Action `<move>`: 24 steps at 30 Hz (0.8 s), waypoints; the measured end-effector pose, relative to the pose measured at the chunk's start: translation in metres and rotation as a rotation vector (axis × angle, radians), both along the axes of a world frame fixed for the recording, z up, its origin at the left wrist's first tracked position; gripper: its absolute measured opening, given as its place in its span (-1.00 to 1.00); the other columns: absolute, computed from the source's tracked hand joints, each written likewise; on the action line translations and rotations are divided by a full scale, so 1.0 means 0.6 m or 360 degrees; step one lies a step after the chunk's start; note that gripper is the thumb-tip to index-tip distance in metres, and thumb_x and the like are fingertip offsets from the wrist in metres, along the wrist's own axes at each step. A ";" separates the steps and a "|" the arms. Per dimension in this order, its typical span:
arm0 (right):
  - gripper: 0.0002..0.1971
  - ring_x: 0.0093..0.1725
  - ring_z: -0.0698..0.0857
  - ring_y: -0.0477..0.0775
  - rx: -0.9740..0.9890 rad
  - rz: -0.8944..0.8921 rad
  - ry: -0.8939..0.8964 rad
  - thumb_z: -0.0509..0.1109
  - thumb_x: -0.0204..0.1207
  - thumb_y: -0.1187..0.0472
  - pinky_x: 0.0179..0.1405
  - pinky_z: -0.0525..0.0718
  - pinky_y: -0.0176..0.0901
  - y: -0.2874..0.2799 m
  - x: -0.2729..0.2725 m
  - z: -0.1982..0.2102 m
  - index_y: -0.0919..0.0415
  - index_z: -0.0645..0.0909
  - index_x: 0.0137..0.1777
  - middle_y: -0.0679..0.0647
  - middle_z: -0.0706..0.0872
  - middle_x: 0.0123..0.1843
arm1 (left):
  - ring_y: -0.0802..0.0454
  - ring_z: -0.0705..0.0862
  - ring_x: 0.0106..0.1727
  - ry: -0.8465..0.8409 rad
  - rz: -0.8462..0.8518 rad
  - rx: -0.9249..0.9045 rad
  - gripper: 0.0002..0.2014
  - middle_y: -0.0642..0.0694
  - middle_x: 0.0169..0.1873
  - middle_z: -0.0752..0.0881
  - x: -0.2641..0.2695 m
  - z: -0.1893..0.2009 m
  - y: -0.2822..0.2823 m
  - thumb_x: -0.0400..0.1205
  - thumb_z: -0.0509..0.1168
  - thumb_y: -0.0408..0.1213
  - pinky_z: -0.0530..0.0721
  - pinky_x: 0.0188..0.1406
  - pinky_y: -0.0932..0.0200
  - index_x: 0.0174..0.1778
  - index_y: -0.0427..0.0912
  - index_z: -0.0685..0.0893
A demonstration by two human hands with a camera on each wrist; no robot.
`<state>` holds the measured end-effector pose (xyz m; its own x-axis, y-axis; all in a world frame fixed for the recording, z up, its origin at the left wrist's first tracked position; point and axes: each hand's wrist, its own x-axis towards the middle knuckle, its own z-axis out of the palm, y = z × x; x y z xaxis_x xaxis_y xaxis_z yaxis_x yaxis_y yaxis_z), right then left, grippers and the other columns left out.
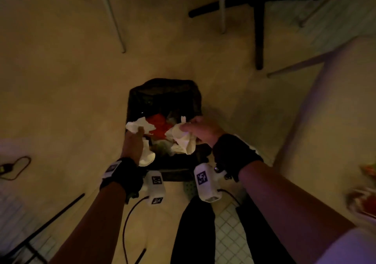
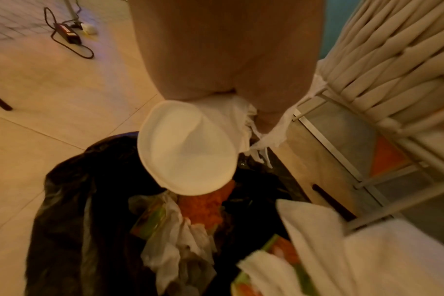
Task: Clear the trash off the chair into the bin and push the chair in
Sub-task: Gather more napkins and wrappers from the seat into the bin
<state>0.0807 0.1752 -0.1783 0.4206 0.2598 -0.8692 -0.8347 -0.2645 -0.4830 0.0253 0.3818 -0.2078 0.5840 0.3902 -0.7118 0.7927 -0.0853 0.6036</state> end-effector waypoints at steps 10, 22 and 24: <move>-0.23 0.57 0.35 0.23 -0.0078 0.0163 -0.0036 0.30 0.47 -0.23 0.51 0.41 0.19 0.103 -0.034 -0.150 0.10 0.21 0.60 0.14 0.29 0.62 | -0.12 0.25 0.60 0.0249 -0.0477 0.0003 -0.07 -0.08 0.66 0.10 -0.017 -0.119 0.063 0.48 0.39 0.20 0.37 0.50 -0.22 0.65 0.07 0.01; -0.69 -0.13 0.64 0.00 0.0091 -0.0328 0.0046 0.27 0.60 0.29 -0.15 0.64 -0.32 -0.148 -0.078 0.067 0.27 0.53 0.33 0.12 0.64 -0.05 | -0.01 0.40 0.46 -0.0071 -0.1162 -0.0032 -0.49 -0.06 0.53 0.31 -0.009 0.006 -0.143 0.61 0.28 0.01 0.42 0.49 -0.10 0.48 0.08 0.36; -0.78 -0.23 0.60 -0.04 0.0089 -0.0464 -0.0021 0.27 0.59 0.34 -0.28 0.61 -0.37 -0.241 -0.092 0.118 0.25 0.59 0.21 0.09 0.63 -0.15 | -0.03 0.44 0.39 -0.0213 -0.1366 0.0110 -0.58 -0.16 0.43 0.41 0.003 0.051 -0.240 0.65 0.28 -0.15 0.40 0.41 0.10 0.43 -0.09 0.43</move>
<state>0.0254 0.0305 -0.1076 0.4960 0.1738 -0.8507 -0.8650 0.0129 -0.5017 0.0274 0.2380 -0.1775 0.7732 -0.1836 -0.6070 0.3603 -0.6606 0.6586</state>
